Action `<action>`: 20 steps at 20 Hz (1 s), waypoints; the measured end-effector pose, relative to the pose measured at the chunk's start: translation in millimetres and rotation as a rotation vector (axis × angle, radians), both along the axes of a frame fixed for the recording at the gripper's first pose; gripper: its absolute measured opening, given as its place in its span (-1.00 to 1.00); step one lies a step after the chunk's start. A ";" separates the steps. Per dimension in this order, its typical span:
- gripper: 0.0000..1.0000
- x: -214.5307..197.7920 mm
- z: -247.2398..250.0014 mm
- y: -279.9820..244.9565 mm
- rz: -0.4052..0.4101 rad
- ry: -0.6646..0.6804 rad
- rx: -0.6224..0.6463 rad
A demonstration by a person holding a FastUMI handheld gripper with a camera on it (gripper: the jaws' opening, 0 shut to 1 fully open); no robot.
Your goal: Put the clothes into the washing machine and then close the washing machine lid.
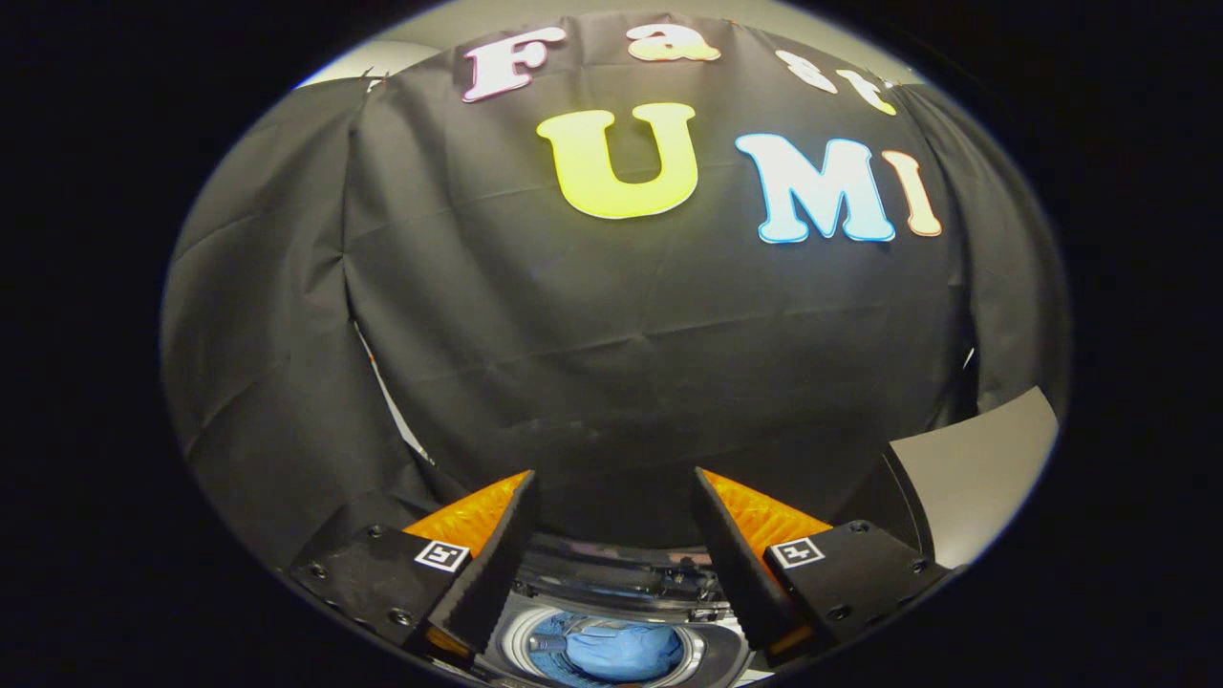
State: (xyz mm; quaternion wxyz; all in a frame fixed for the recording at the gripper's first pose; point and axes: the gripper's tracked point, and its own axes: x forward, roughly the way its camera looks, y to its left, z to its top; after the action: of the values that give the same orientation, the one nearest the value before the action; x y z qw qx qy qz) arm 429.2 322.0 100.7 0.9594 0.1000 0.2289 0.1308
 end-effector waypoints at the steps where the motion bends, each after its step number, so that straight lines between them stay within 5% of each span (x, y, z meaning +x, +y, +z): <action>1: 0.96 6.5 -4.3 2.9 -0.001 0.018 -0.001; 9: 0.96 46.3 -32.9 12.1 -0.049 0.135 0.027; 20: 0.97 44.5 -65.6 24.8 -0.039 0.238 0.028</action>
State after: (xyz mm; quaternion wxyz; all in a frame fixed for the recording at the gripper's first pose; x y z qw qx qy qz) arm 473.6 346.8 35.2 0.9264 0.1325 0.3373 0.1024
